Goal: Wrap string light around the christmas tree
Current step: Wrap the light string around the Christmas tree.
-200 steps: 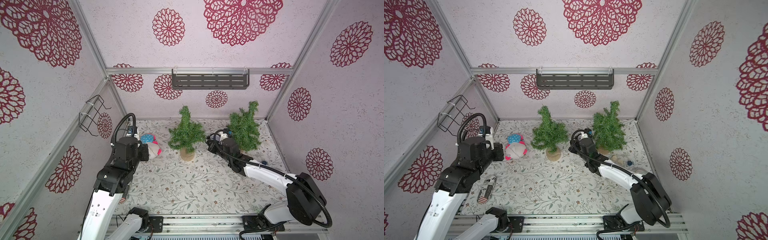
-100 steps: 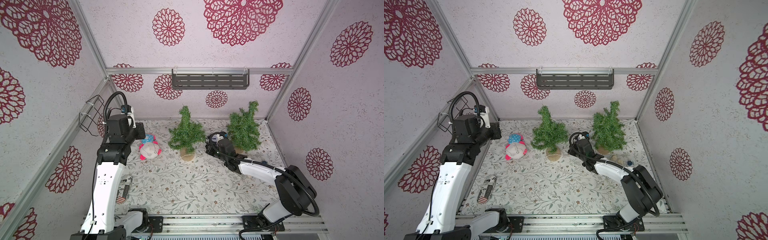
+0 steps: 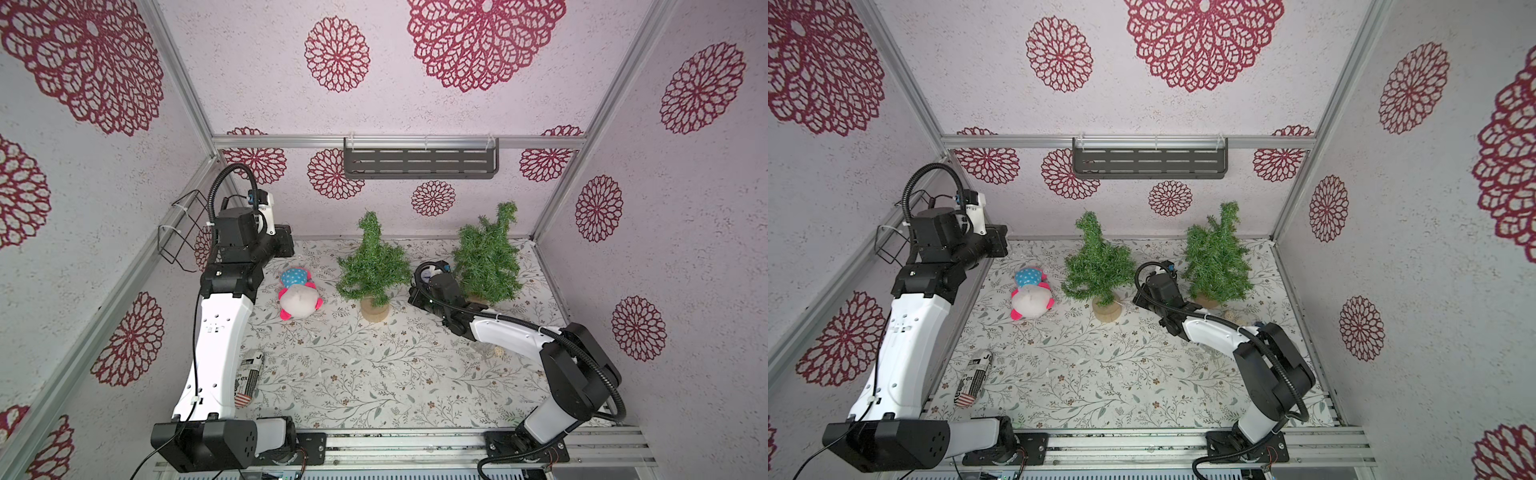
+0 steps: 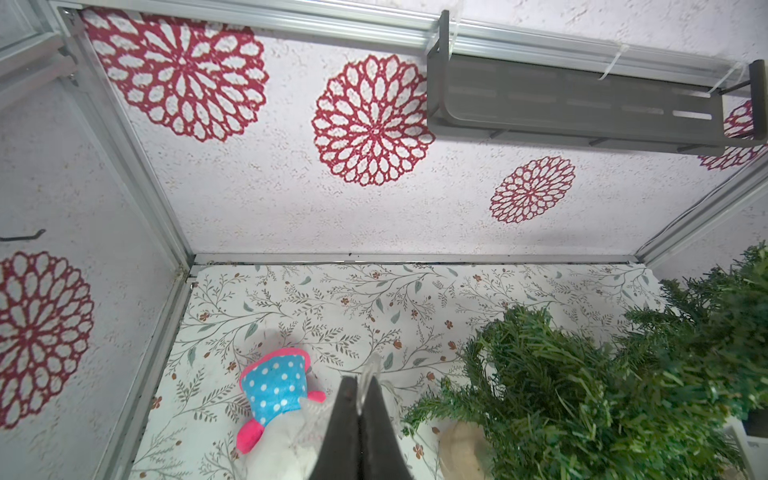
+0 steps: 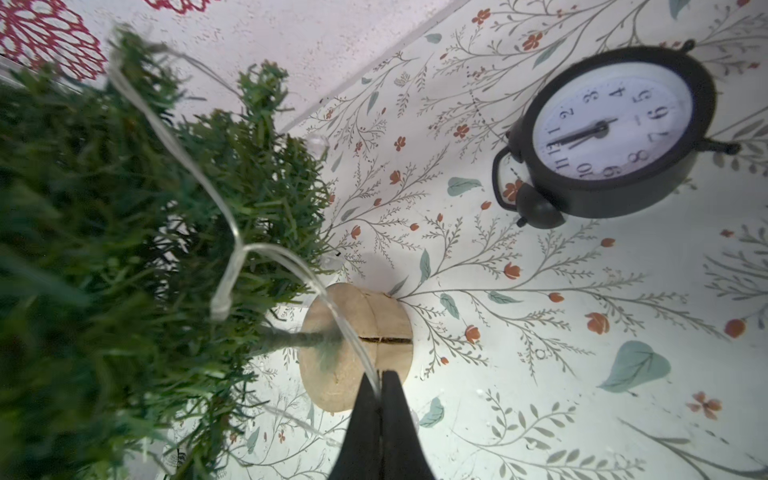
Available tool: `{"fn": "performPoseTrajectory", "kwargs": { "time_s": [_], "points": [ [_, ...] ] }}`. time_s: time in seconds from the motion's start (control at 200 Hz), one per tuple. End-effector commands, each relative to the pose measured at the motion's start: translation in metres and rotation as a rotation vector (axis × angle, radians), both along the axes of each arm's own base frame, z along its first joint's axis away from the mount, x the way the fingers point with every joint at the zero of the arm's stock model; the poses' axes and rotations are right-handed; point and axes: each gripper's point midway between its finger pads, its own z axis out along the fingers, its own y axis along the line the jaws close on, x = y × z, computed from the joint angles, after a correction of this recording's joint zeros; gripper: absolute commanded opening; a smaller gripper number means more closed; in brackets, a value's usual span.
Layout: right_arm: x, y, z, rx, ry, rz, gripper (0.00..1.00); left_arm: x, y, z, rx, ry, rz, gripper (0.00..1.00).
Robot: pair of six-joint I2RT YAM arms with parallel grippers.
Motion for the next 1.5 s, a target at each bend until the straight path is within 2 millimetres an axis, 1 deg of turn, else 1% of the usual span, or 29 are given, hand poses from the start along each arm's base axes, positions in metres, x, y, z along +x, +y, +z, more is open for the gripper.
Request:
{"fn": "performPoseTrajectory", "kwargs": {
  "time_s": [0.0,0.135,0.23,0.385,0.57,0.66,0.801,0.926,1.021,1.136,1.196,1.236,1.316,1.381,1.496],
  "points": [
    [0.007,0.006,0.019,0.034,-0.039,-0.005,0.00,0.004,-0.001,0.010,0.011,-0.041,-0.027,0.00],
    [0.008,0.008,0.015,0.036,-0.033,0.000,0.00,0.005,0.000,0.006,0.015,-0.035,-0.029,0.00],
    [0.008,0.009,0.013,0.035,-0.029,0.001,0.01,0.010,-0.001,0.012,0.020,-0.052,-0.046,0.00],
    [0.013,0.012,0.013,0.030,-0.033,0.003,0.02,0.026,-0.002,0.018,0.027,-0.048,-0.083,0.00],
    [0.015,0.014,0.009,0.038,-0.025,-0.004,0.02,0.040,-0.006,0.029,0.021,-0.068,-0.110,0.00],
    [0.015,0.018,0.006,0.045,-0.018,-0.002,0.03,0.049,-0.007,0.030,0.017,-0.072,-0.121,0.00],
    [0.016,0.023,0.007,0.047,-0.019,0.009,0.06,0.066,-0.012,0.032,0.002,-0.081,-0.151,0.00],
    [0.017,0.023,0.006,0.036,-0.018,0.014,0.12,0.074,-0.020,0.037,-0.002,-0.090,-0.195,0.00],
    [0.018,0.023,0.008,0.021,-0.026,0.027,0.19,0.079,-0.026,0.037,0.005,-0.090,-0.226,0.00],
    [0.019,0.019,0.011,0.006,-0.035,0.032,0.32,0.088,-0.035,0.040,0.025,-0.101,-0.255,0.00],
    [0.019,0.014,0.014,-0.019,-0.046,0.032,0.39,0.096,-0.038,0.046,0.046,-0.114,-0.255,0.00],
    [0.019,0.010,0.016,-0.035,-0.052,0.030,0.42,0.100,-0.040,0.055,0.055,-0.127,-0.258,0.00],
    [0.022,0.000,0.023,-0.073,-0.075,0.024,0.46,0.110,-0.046,0.068,0.062,-0.150,-0.273,0.00],
    [0.027,-0.011,0.032,-0.116,-0.103,0.014,0.48,0.114,-0.055,0.080,0.056,-0.177,-0.298,0.00],
    [0.043,-0.028,0.053,-0.190,-0.171,-0.001,0.48,0.122,-0.071,0.082,0.074,-0.204,-0.347,0.00]
  ]
}}
